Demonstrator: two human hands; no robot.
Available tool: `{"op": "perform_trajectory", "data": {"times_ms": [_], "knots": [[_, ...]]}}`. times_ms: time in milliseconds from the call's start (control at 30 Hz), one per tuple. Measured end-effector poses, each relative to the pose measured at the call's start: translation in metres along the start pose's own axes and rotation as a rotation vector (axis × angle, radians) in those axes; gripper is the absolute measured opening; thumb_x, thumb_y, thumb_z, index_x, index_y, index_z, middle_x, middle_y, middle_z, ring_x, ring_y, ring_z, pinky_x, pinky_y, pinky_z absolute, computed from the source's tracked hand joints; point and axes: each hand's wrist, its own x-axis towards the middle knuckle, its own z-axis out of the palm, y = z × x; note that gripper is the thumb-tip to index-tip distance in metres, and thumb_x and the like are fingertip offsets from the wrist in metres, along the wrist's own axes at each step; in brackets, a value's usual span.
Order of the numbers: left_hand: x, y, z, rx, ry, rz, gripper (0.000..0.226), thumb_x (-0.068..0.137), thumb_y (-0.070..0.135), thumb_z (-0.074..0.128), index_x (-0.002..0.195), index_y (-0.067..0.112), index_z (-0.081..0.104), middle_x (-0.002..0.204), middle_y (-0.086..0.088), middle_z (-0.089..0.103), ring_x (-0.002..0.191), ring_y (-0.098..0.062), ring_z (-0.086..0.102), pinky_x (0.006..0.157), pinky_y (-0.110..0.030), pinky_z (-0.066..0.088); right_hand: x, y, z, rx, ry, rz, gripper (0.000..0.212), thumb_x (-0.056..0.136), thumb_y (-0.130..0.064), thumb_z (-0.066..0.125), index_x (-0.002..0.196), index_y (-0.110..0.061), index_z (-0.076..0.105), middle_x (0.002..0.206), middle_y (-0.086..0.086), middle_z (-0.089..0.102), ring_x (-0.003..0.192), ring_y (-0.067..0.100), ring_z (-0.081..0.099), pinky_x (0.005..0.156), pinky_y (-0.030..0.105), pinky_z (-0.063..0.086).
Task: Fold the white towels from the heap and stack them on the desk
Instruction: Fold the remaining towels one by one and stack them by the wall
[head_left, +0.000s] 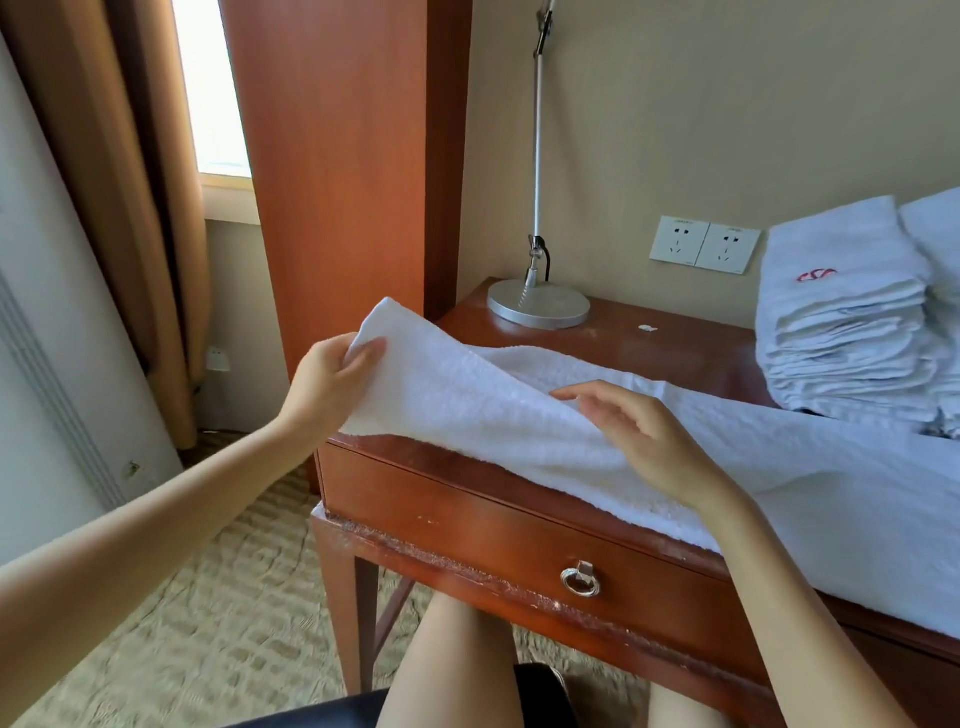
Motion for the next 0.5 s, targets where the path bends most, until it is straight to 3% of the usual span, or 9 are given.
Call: {"op": "perform_trajectory", "data": {"times_ms": [67,133,233,333,400,500], "knots": [[0.020,-0.010,-0.003,0.089,-0.003,-0.036,0.042,0.100,0.031,0.045,0.079,-0.001,0.062,0.073,-0.007,0.060,0.067,-0.021,0.052,0.061,-0.031,0.042,0.003,-0.001,-0.002,0.042,-0.041,0.021,0.034,0.089,-0.055,0.043,0.115,-0.042,0.061,0.113,-0.026,0.062,0.107,-0.014,0.053,0.086,0.006,0.040],[0.039,-0.016,-0.006,0.191,0.023,-0.035,0.044,0.098,0.030,0.046,0.075,-0.006,0.056,0.070,-0.013,0.055,0.064,-0.023,0.046,0.060,-0.033,0.034,0.011,0.006,-0.002,-0.041,-0.018,0.032,0.030,0.087,-0.052,0.055,0.113,-0.039,0.064,0.096,-0.016,0.062,0.089,-0.005,0.057,0.080,0.012,0.043],[0.060,-0.013,-0.010,0.311,0.060,0.003,0.043,0.096,0.027,0.046,0.059,0.011,0.034,0.059,-0.005,0.040,0.057,-0.021,0.035,0.055,-0.030,0.024,0.036,0.022,-0.005,-0.159,0.079,0.038,0.015,0.089,-0.037,0.066,0.103,-0.033,0.067,0.083,-0.014,0.061,0.072,0.000,0.052,0.071,0.020,0.041],[0.073,-0.011,-0.005,0.391,0.031,-0.053,0.042,0.097,0.030,0.047,0.059,0.013,0.039,0.061,-0.003,0.045,0.061,-0.024,0.042,0.053,-0.032,0.026,0.066,0.044,-0.010,-0.182,0.136,0.052,0.005,0.089,-0.034,0.066,0.089,-0.030,0.069,0.081,-0.009,0.067,0.070,0.004,0.053,0.070,0.031,0.043],[0.076,-0.013,0.001,0.458,-0.060,-0.124,0.035,0.097,0.037,0.048,0.071,0.014,0.054,0.075,-0.003,0.056,0.073,-0.026,0.051,0.058,-0.033,0.033,0.080,0.063,-0.007,-0.194,0.116,0.098,0.008,0.090,-0.034,0.065,0.084,-0.030,0.069,0.082,-0.007,0.067,0.072,0.007,0.054,0.073,0.036,0.045],[0.068,-0.018,0.005,0.495,-0.185,-0.179,0.037,0.093,0.043,0.055,0.115,0.015,0.062,0.113,-0.006,0.062,0.098,-0.024,0.055,0.075,-0.030,0.040,0.084,0.081,0.005,-0.216,0.065,0.172,0.010,0.091,-0.038,0.062,0.084,-0.033,0.069,0.084,-0.012,0.067,0.077,0.003,0.056,0.081,0.035,0.048]]}}
